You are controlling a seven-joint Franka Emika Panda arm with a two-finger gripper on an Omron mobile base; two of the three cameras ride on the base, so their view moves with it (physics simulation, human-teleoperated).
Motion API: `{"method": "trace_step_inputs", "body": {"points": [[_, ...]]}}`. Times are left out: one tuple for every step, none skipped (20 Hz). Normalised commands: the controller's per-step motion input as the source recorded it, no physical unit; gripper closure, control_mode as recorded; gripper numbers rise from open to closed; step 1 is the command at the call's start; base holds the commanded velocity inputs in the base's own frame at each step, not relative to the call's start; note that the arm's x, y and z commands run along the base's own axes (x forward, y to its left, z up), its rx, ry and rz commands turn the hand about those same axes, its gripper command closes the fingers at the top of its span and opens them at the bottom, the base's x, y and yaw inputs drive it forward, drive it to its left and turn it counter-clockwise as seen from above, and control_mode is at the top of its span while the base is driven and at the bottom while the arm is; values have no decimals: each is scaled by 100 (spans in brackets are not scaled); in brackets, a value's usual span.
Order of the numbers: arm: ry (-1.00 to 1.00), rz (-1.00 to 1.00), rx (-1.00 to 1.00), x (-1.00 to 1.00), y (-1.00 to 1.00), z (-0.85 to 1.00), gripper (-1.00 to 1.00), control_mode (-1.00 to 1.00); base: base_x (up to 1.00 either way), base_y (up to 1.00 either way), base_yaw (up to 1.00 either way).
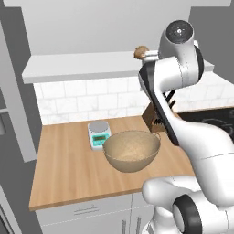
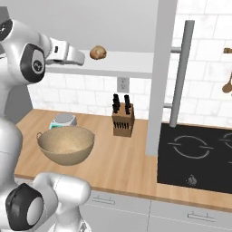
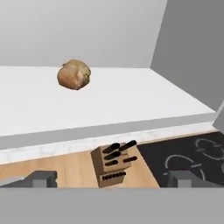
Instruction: Open the cabinet, pick up the bread from the cabinet and place it in the basket. Then move the basket to the dining counter.
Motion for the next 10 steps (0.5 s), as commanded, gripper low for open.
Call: {"method": "trace_step_inputs", "body": {"points": [[-1, -3, 20, 20, 42, -41, -100, -100, 0, 0, 0], [-4, -3, 18, 35, 44, -49, -100, -100, 0, 0, 0], [-11, -3, 17, 46, 43, -59, -100, -100, 0, 0, 0], [-18, -2, 14, 68, 20, -31, -100, -100, 0, 0, 0], [-16, -1, 13, 77, 11, -19, -100, -100, 0, 0, 0], [-5, 0, 11, 84, 0, 0, -100, -100, 0, 0, 0], [0, 0, 10, 95, -3, 14, -100, -100, 0, 0, 0], [0, 2, 9, 74, -2, 37, -100, -100, 0, 0, 0], [0, 3, 7, 78, -14, 51, -100, -100, 0, 0, 0], [0, 2, 7, 71, -15, 54, -100, -100, 0, 0, 0]]}}
